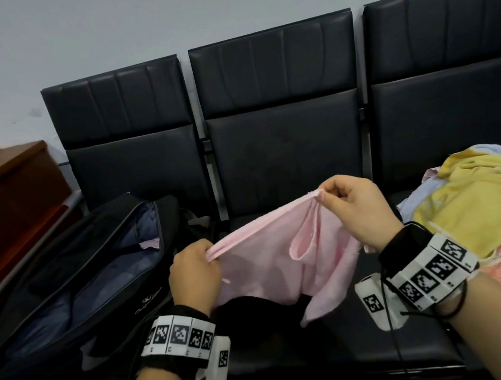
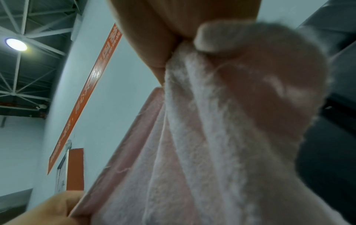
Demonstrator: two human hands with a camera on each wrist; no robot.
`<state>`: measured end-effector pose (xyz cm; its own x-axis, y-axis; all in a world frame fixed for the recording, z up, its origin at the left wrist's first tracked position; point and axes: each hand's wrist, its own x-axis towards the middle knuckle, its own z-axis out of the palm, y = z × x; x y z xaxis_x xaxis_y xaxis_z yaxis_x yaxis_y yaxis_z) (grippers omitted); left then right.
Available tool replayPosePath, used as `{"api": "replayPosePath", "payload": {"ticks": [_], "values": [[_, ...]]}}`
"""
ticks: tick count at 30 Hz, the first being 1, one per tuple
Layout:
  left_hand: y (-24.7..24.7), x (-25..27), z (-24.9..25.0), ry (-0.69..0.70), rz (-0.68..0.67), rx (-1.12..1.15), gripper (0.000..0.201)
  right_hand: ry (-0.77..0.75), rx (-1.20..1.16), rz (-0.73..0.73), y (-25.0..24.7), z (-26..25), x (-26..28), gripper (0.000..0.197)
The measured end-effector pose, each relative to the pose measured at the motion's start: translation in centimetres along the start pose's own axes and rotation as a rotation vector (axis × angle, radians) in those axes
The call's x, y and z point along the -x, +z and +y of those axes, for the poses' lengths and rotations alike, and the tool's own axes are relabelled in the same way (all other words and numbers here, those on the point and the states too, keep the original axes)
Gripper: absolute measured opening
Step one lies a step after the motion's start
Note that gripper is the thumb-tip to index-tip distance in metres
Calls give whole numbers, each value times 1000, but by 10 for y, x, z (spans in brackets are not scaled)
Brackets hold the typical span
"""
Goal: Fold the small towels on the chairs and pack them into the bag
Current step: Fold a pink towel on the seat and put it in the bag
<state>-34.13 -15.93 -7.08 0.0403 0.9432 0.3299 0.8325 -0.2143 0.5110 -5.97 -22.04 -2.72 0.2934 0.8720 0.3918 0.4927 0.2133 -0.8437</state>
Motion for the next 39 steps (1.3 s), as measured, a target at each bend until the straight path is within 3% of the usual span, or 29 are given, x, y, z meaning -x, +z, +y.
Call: {"api": "replayPosePath", "payload": {"ticks": [4,9,13,19,22,26,30,35,39], "values": [[-3,-6,-14,19,13,-46,23,-4,15,37,-1,4,-2,13],[-9,-11,-26,-67,-70,109,26,9,48,67,-3,11,-4,14],[-10,-14,-32,-30,-154,166,26,52,50,62,-5,17,-4,13],[-11,-18,-40,64,-134,123,24,72,51,68,-5,24,-4,12],[-12,-19,-44,31,-143,114,28,123,34,76,-5,29,-5,7],[-11,-22,-51,-131,-242,91,24,275,-50,-56,-3,36,-1,28],[-4,-13,-42,-192,-418,127,23,272,-107,-179,9,34,11,38],[2,-6,-7,-61,-357,251,23,297,-222,-314,23,21,15,42],[3,2,29,101,-293,422,21,332,-345,-347,31,10,15,29]]}}
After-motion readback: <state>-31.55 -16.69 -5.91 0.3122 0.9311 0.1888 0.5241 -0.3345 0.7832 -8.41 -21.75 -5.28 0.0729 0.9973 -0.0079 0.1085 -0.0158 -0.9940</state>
